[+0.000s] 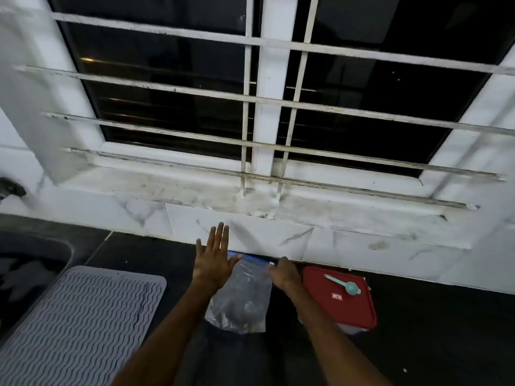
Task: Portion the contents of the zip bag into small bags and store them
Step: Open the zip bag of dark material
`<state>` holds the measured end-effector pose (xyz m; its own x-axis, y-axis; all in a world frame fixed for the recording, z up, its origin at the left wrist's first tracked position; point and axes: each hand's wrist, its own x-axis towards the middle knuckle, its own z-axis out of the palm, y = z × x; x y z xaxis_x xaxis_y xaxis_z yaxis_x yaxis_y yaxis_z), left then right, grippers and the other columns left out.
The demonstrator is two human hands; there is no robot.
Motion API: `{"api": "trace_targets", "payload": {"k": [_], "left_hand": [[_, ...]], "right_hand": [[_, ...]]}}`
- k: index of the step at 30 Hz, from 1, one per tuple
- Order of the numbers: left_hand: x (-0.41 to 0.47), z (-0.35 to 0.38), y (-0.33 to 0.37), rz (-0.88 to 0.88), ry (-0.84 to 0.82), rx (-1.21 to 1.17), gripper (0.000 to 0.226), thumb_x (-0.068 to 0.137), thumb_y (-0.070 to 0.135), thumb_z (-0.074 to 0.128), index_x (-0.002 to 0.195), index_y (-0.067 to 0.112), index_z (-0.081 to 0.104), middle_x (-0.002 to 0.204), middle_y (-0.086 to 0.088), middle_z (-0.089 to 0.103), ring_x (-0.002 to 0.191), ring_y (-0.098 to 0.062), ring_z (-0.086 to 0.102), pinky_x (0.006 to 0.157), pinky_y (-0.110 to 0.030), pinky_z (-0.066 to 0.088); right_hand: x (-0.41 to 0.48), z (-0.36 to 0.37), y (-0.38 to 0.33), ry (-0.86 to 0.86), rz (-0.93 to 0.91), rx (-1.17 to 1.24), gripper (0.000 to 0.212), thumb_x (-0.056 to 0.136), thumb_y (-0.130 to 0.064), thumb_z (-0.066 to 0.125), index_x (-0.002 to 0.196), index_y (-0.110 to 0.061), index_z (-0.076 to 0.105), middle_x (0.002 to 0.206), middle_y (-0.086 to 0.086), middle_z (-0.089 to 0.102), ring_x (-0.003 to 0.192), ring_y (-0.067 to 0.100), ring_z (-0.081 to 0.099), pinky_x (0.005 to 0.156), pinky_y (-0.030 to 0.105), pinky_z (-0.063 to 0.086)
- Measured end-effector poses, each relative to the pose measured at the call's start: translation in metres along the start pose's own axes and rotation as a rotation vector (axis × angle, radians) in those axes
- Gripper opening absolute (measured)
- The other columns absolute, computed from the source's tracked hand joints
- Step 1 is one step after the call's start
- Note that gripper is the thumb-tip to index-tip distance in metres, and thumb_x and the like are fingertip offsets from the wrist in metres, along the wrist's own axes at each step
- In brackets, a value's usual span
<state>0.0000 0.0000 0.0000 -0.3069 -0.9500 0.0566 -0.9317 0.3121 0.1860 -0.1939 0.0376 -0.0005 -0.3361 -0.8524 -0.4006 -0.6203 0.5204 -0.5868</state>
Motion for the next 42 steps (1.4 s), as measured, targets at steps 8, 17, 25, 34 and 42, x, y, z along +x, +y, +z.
{"api": "trace_targets", "payload": {"k": [8,17,25,34,42], "left_hand": [[0.045,0.046,0.001,0.09,-0.302,0.075,0.05,0.105,0.028,0.027,0.152,0.009,0.024,0.165,-0.008,-0.002,0.152,-0.025,0.005,0.12,-0.046,0.018],[0.082,0.086,0.036,0.147,-0.291,-0.046,0.04,0.094,0.015,0.044,0.133,0.016,0.05,0.136,-0.006,0.049,0.119,-0.026,0.051,0.093,-0.039,0.042],[0.081,0.08,0.05,0.168,-0.359,-0.103,0.028,0.096,0.038,0.05,0.117,0.026,0.065,0.122,-0.002,0.063,0.115,-0.024,0.057,0.093,-0.036,0.042],[0.066,0.005,0.053,0.156,-0.181,-0.313,0.015,0.093,0.037,0.06,0.102,0.032,0.071,0.104,0.006,0.068,0.099,-0.015,0.061,0.073,-0.027,0.043],[0.033,-0.05,0.072,0.212,-0.056,-0.293,0.015,0.097,0.033,0.053,0.104,0.024,0.063,0.108,0.006,0.064,0.099,-0.018,0.06,0.077,-0.032,0.045]], "right_hand": [[0.054,0.036,0.021,0.145,0.165,0.103,0.04,0.095,-0.023,0.053,0.132,-0.006,0.052,0.137,0.016,0.054,0.125,0.033,0.053,0.099,0.034,0.043],[0.092,0.05,0.045,0.244,0.121,0.106,0.008,0.082,-0.014,0.066,0.087,-0.009,0.07,0.103,0.011,0.068,0.096,0.026,0.063,0.08,0.028,0.047],[0.078,0.038,0.038,0.08,-0.045,0.1,0.006,0.091,-0.012,0.053,0.087,-0.012,0.049,0.089,0.005,0.059,0.081,0.021,0.053,0.067,0.029,0.037],[0.037,0.006,0.022,0.139,-0.315,0.324,0.01,0.097,-0.006,0.052,0.091,-0.014,0.05,0.083,-0.003,0.058,0.07,0.005,0.05,0.062,0.01,0.04],[0.001,-0.019,-0.004,0.193,-0.327,0.609,0.009,0.092,-0.015,0.067,0.092,-0.011,0.075,0.089,0.0,0.075,0.085,0.015,0.07,0.08,0.027,0.056]]}}
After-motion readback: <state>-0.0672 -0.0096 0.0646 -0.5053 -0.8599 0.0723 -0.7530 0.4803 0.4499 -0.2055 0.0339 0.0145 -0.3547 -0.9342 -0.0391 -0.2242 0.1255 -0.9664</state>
